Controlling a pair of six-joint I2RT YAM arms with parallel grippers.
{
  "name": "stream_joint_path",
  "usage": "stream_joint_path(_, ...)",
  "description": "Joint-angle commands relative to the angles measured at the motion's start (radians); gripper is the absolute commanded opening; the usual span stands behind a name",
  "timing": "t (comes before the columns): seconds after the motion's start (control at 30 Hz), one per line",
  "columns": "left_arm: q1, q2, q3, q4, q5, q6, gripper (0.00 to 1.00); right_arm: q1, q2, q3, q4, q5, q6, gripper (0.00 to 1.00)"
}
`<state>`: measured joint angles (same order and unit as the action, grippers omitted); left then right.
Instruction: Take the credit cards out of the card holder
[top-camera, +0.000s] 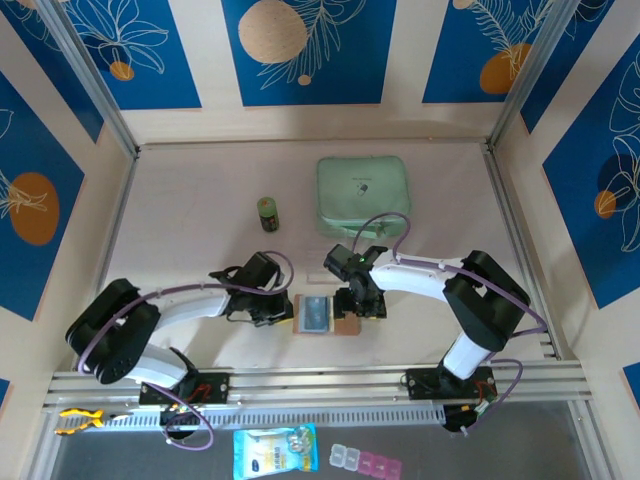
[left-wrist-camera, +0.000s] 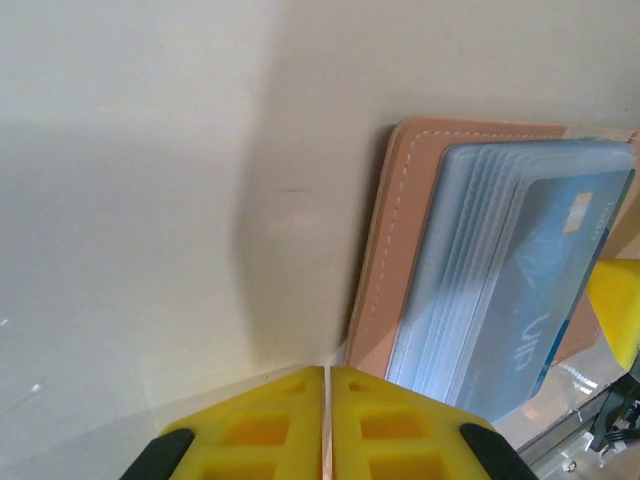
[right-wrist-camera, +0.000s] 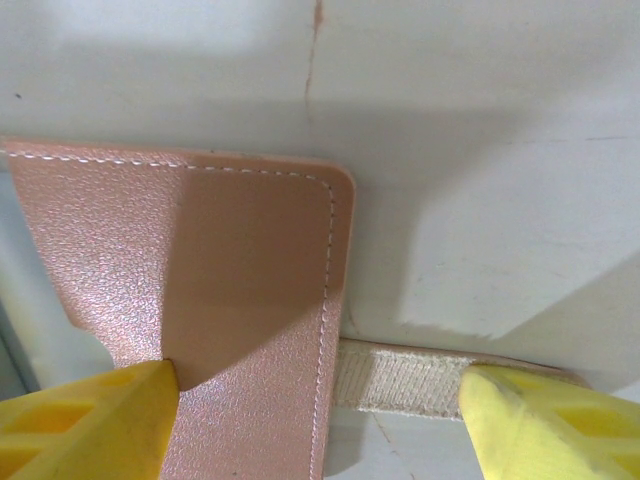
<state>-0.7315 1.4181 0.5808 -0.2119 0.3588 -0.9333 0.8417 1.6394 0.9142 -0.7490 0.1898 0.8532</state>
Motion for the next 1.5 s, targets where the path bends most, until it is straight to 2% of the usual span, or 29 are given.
stream_joint_path(0.0, -0.005, -0.047, 0.025, -0.073, -0.036, 0.015, 0.09, -0.005, 0.027, -0.032, 0.008, -0.002, -0.018, 0.76)
stream_joint_path(0.2, -0.001, -0.079, 0.101, -0.093, -0.059, 0.069, 0.12, -0.004, -0.029, 0.006, -0.036, 0.028, -0.039, 0.76)
stream_joint_path(0.4, -0.001, -0.034, 0.194, -0.119, -0.058, 0.141, 0.13, -0.007, -0.082, 0.012, -0.034, 0.033, -0.057, 0.74)
stream_joint_path(0.6, -0.001, -0.019, 0.204, -0.07, -0.049, 0.14, 0.15, 0.002, -0.157, -0.003, 0.033, 0.002, -0.051, 0.69)
stream_joint_path(0.87, -0.013, -0.002, 0.17, -0.043, -0.053, 0.108, 0.14, -0.017, -0.257, -0.025, 0.139, -0.122, -0.028, 0.63)
stream_joint_path(1.17, -0.051, 0.002, 0.072, 0.101, -0.023, -0.001, 0.1, -0.041, -0.25, -0.143, 0.355, -0.327, 0.025, 0.45)
stream_joint_path(1.47, -0.082, 0.046, 0.06, 0.147, -0.007, -0.029, 0.09, -0.059, -0.21, -0.203, 0.468, -0.4, 0.032, 0.34)
